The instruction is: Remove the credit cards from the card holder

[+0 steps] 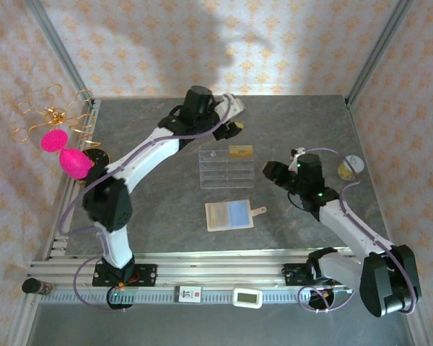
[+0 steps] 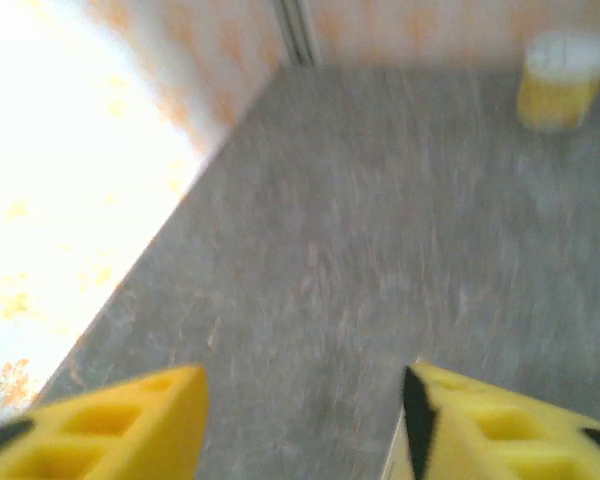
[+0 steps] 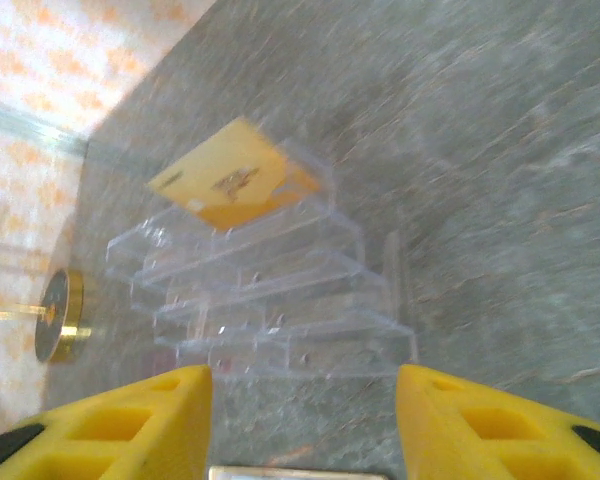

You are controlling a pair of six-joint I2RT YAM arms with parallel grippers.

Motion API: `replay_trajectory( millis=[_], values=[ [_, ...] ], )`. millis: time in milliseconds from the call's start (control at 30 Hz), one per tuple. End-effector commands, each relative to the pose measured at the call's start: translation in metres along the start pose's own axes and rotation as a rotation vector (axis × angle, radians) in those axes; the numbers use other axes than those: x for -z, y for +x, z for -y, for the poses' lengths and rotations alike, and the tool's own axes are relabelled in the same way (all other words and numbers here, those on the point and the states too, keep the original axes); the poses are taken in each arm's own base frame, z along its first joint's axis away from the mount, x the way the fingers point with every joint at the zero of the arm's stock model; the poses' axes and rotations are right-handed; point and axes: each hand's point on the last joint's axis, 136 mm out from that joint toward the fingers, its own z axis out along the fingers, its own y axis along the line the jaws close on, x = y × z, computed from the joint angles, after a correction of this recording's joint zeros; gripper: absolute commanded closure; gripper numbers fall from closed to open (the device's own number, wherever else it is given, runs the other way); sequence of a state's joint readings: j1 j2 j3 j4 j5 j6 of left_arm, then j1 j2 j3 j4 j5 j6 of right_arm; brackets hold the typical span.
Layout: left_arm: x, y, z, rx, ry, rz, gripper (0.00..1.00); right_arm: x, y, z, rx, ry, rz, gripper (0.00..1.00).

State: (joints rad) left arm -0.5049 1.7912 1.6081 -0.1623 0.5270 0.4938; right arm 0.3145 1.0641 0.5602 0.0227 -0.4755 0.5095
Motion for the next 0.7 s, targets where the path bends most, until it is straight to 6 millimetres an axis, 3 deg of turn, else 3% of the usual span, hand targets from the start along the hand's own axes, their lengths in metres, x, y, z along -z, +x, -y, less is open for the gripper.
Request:
replay_trajectory(
  millis=[0, 167, 367, 533, 667],
  values=[
    [0.04, -0.05, 0.004, 0.239, -0.034, 0.281, 0.33, -0.01, 0.026, -0.015, 0.112, 0.012, -0.042, 0.49],
    [0.102, -0.022, 0.02, 0.522, -0.108, 0.464, 0.01, -0.032, 0.093, -0.028, 0.266, 0.027, -0.218, 0.49],
    [0.151, 0.031, 0.045, 0.835, -0.125, 0.538, 0.01, -0.045, 0.144, -0.046, 0.459, 0.065, -0.318, 0.5],
    [0.172, 0.066, 0.071, 0.971, -0.084, 0.536, 0.01, -0.058, 0.164, -0.05, 0.591, 0.162, -0.33, 0.5],
    [0.18, 0.093, 0.08, 1.017, -0.116, 0.493, 0.01, -0.067, 0.175, -0.045, 0.646, 0.229, -0.35, 0.54]
  ],
)
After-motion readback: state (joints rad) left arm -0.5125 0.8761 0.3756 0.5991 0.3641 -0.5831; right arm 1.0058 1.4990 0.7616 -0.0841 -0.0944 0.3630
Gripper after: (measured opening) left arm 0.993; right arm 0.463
